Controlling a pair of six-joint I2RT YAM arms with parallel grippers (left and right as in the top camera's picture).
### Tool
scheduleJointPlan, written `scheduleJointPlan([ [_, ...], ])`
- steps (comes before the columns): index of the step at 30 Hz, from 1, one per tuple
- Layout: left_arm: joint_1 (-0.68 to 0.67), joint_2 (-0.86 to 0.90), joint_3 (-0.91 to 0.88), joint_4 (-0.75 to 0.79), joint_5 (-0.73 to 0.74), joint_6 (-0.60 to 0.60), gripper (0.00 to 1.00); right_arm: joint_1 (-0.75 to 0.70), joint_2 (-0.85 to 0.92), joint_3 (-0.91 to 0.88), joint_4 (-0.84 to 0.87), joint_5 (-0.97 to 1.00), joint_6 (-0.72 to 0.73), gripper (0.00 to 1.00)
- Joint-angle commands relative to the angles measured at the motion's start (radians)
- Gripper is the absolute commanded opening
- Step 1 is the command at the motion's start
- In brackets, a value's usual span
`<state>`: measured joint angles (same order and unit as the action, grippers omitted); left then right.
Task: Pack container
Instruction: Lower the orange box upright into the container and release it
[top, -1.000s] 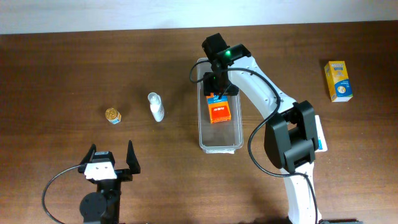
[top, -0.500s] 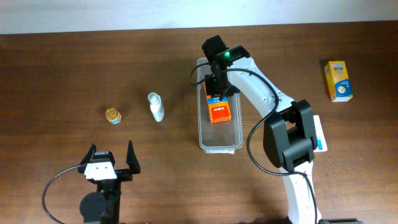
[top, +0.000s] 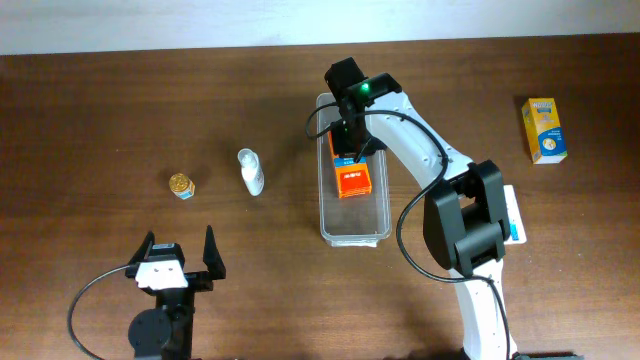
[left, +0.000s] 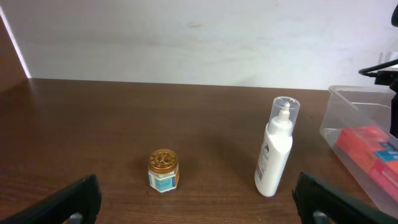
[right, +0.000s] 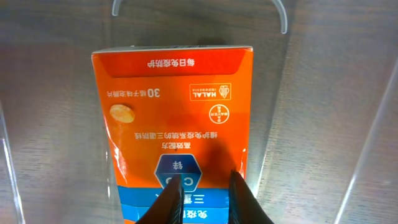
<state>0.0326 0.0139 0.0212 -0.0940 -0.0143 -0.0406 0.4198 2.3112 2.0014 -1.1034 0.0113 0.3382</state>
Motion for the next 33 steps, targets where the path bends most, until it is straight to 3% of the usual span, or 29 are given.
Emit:
scheduleJointPlan([
  [1, 0.005, -0.006, -0.006, 0.002, 0.008, 0.016, 0.99, 0.005, 0.019, -0.009, -0.004, -0.053, 0.040, 0.17],
  [10, 0.005, -0.006, -0.006, 0.002, 0.008, 0.016, 0.99, 0.005, 0.019, -0.009, -0.003, -0.031, 0.072, 0.13],
  [18, 0.005, -0.006, -0.006, 0.002, 0.008, 0.016, 0.99, 0.005, 0.019, -0.009, -0.003, 0.119, -0.125, 0.11],
  [33, 0.005, -0.006, -0.006, 0.002, 0.008, 0.016, 0.99, 0.005, 0.019, -0.008, -0.022, 0.181, -0.151, 0.07],
])
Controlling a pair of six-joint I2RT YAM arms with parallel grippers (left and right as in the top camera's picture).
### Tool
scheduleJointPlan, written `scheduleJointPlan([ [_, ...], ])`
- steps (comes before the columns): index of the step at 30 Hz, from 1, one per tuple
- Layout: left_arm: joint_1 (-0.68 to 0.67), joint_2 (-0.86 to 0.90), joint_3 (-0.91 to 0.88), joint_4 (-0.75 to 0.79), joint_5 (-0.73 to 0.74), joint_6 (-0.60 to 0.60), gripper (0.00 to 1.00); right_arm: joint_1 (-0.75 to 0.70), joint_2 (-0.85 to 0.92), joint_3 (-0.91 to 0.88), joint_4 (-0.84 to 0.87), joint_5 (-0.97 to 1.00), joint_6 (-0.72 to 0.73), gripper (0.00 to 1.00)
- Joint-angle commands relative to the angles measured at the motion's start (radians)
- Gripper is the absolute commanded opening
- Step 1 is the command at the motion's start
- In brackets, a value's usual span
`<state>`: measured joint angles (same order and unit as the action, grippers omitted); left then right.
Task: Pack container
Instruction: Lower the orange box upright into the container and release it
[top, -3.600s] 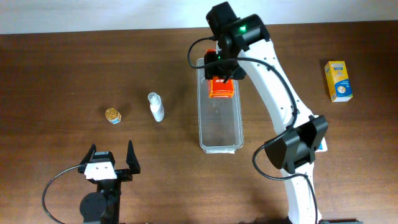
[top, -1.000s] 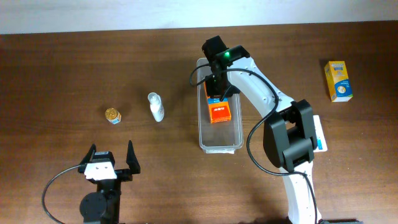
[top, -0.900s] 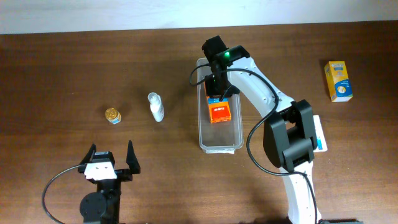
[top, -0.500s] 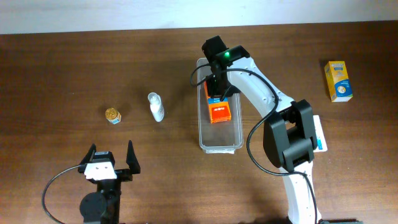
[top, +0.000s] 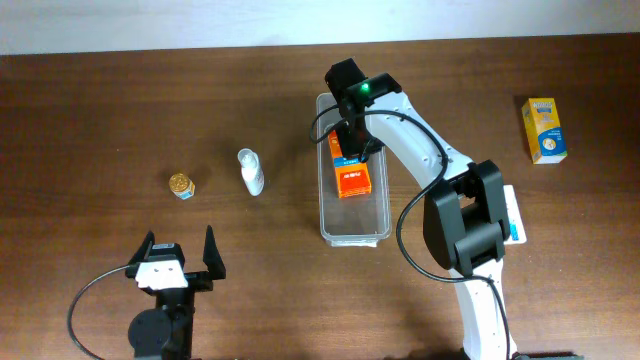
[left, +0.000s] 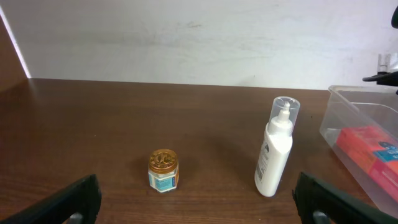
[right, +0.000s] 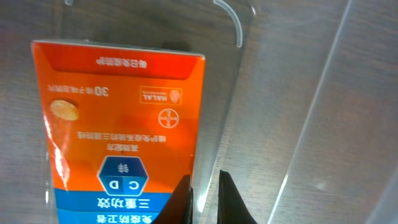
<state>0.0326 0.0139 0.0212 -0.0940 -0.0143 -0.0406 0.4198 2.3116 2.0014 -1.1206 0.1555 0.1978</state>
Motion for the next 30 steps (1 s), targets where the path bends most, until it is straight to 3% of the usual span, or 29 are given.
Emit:
scheduleJointPlan([
  [1, 0.005, -0.006, -0.006, 0.002, 0.008, 0.015, 0.99, 0.005, 0.018, -0.008, -0.008, 0.037, -0.011, 0.07],
  [30, 0.005, -0.006, -0.006, 0.002, 0.008, 0.015, 0.99, 0.005, 0.020, -0.033, -0.025, -0.085, 0.002, 0.04],
])
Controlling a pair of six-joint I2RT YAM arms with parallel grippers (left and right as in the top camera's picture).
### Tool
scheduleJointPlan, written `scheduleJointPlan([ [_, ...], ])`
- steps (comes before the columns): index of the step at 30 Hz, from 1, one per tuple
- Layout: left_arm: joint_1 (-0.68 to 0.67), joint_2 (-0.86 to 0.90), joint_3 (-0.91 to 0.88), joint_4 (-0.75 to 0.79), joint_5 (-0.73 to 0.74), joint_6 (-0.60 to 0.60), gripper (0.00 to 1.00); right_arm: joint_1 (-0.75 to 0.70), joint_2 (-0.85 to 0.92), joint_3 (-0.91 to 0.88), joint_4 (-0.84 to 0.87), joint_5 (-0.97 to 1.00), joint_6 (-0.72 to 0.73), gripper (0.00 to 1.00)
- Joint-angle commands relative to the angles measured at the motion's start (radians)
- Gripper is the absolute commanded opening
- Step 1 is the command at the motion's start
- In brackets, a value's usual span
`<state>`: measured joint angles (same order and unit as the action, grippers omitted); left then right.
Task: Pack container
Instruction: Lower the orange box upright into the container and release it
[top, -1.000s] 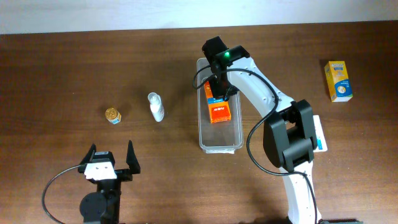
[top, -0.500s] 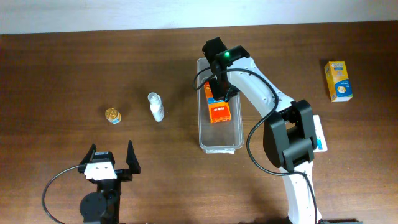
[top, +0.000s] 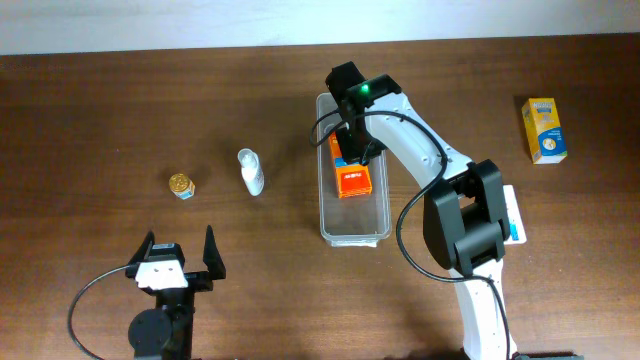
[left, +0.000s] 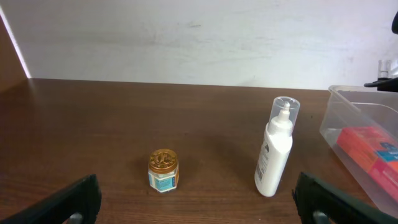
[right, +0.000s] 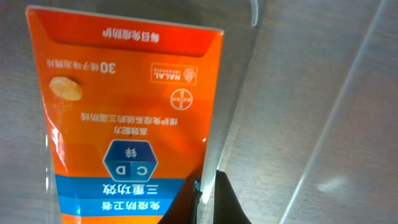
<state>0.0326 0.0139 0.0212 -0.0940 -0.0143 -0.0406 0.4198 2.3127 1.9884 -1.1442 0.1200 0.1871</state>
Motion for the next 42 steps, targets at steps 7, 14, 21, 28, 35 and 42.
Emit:
scheduleJointPlan([
  [7, 0.005, -0.006, -0.006, 0.002, 0.008, 0.016, 0.99, 0.005, 0.019, -0.020, -0.001, -0.061, 0.045, 0.04],
  [14, 0.005, -0.006, -0.006, 0.002, 0.008, 0.015, 0.99, 0.004, 0.019, -0.019, -0.001, -0.069, 0.120, 0.04],
  [21, 0.005, -0.006, -0.006, 0.002, 0.008, 0.015, 0.99, 0.004, 0.018, -0.019, 0.005, -0.113, 0.137, 0.04],
  [28, 0.005, -0.006, -0.006, 0.002, 0.008, 0.016, 0.99, 0.004, 0.016, 0.030, 0.010, -0.113, 0.137, 0.04],
  [35, 0.005, -0.006, -0.006, 0.002, 0.008, 0.015, 0.99, 0.003, 0.016, 0.055, 0.007, -0.126, 0.189, 0.04],
  [42, 0.005, -0.006, -0.006, 0.002, 0.008, 0.016, 0.99, -0.002, 0.016, 0.055, 0.007, -0.097, 0.184, 0.04],
])
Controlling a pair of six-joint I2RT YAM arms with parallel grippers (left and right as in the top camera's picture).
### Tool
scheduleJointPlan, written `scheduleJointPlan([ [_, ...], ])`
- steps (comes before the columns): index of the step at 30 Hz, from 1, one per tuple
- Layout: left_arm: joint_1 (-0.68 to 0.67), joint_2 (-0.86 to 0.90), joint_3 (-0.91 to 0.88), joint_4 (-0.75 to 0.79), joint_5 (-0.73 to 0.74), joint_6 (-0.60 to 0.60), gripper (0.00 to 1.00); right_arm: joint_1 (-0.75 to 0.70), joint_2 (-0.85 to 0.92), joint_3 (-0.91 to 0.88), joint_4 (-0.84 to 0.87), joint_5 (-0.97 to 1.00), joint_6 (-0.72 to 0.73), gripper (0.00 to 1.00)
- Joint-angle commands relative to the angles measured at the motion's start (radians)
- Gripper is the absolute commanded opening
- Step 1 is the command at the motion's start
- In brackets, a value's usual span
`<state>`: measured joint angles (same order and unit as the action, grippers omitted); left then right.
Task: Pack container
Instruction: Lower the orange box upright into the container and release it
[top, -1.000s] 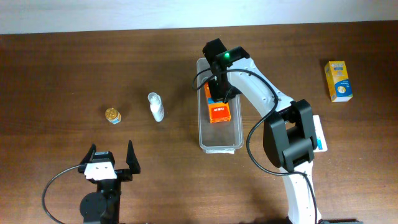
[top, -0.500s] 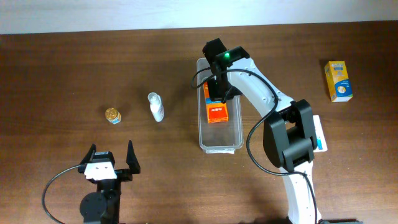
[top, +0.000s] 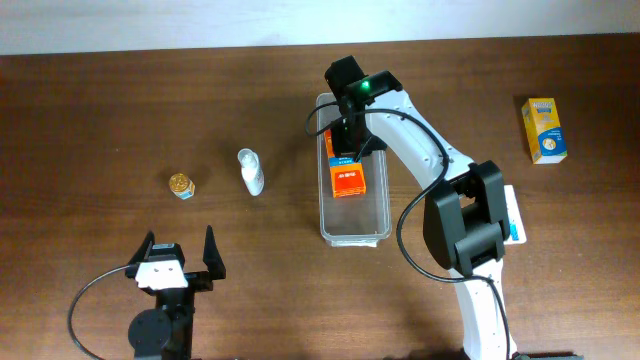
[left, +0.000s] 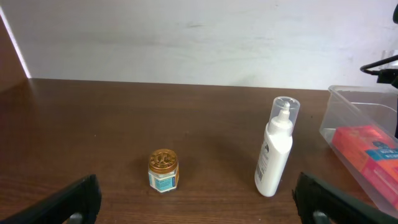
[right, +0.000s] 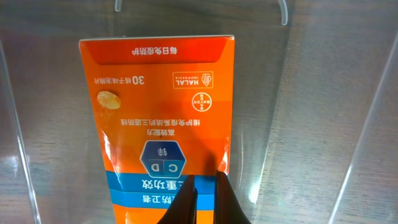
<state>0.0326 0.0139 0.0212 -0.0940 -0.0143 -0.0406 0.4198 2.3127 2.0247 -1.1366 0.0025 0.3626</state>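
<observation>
A clear plastic container (top: 378, 205) stands at mid-table. An orange and blue box (top: 347, 180) lies flat inside it, toward its left wall; the right wrist view shows the box (right: 158, 118) from above. My right gripper (top: 346, 152) hangs inside the container over the box's near right corner, its fingertips (right: 204, 194) shut with nothing between them. A white pump bottle (top: 251, 171) and a small gold-lidded jar (top: 181, 185) stand to the left, also the bottle (left: 274, 148) and jar (left: 163, 170) in the left wrist view. My left gripper (top: 180, 262) rests open at the table's near edge.
A yellow and blue box (top: 545, 130) lies at the far right. A white and blue item (top: 512, 215) lies beside the right arm's base. The container's thin walls (right: 379, 106) close in on the right gripper.
The orange box now lies further left in the container and squarer to it. My right gripper has shifted from beside the box's right edge to over its corner.
My right gripper first hung over the box with its fingers slightly apart. Then it was shut beside the box's right edge, and later lower against that edge. The box has ended up nearer the container's left wall. The left arm stayed still.
</observation>
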Motion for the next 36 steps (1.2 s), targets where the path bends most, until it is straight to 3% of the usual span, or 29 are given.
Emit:
scheduleJointPlan([
  [1, 0.005, -0.006, -0.006, 0.002, 0.008, 0.015, 0.99, -0.006, 0.016, 0.019, 0.000, 0.041, -0.010, 0.04],
  [10, 0.005, -0.006, -0.006, 0.002, 0.008, 0.016, 0.99, -0.042, 0.016, 0.022, -0.032, 0.133, -0.189, 0.04],
  [36, 0.005, -0.006, -0.006, 0.002, 0.008, 0.016, 0.99, -0.040, 0.018, -0.007, -0.068, -0.011, -0.171, 0.04],
])
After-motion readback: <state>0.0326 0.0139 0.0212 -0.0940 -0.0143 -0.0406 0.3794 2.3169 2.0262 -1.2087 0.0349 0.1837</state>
